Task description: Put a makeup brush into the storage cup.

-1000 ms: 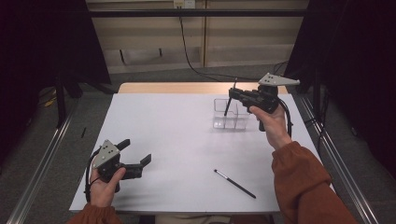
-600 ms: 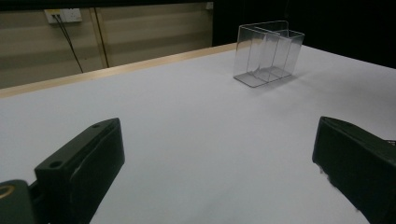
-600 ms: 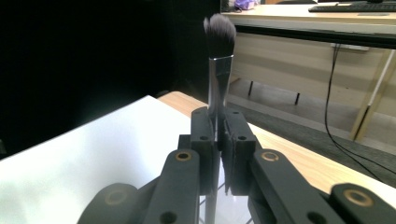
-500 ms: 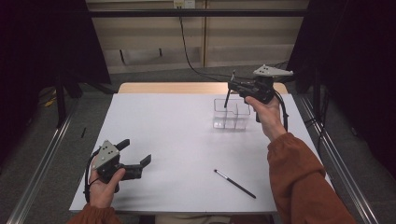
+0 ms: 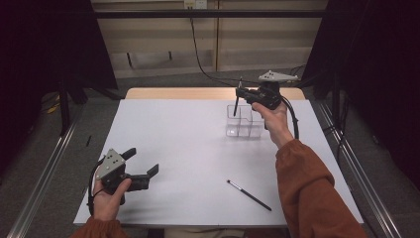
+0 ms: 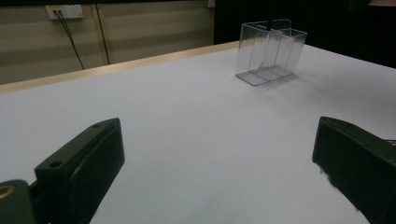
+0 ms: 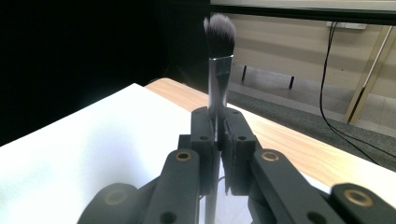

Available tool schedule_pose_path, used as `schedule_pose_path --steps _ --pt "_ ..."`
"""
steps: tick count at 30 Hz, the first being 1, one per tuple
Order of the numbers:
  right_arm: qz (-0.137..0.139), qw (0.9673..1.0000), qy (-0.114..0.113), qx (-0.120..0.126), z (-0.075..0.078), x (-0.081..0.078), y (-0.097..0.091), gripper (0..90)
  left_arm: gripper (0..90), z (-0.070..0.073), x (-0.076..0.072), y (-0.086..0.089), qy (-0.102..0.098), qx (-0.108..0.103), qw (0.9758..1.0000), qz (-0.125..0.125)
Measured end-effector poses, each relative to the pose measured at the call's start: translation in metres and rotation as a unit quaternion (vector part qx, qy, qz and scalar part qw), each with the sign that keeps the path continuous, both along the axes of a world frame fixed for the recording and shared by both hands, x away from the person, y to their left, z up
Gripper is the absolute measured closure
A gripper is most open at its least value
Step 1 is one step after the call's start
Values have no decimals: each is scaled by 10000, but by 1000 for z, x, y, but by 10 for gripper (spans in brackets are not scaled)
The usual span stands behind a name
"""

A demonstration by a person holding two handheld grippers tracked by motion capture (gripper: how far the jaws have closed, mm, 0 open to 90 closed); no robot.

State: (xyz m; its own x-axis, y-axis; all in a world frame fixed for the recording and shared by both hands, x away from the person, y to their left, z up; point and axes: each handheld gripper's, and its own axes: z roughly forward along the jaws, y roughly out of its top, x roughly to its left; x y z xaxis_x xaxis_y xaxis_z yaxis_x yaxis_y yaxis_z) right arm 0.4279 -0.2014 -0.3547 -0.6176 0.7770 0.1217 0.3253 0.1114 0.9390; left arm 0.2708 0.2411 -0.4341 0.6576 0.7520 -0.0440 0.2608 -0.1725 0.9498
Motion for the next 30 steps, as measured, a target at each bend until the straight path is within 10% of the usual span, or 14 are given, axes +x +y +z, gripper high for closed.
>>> schedule_pose_path --steps 30 --pt "-20 9995 298 -69 -29 1 -2 841 29 -1 1 1 60 79 9999 -19"
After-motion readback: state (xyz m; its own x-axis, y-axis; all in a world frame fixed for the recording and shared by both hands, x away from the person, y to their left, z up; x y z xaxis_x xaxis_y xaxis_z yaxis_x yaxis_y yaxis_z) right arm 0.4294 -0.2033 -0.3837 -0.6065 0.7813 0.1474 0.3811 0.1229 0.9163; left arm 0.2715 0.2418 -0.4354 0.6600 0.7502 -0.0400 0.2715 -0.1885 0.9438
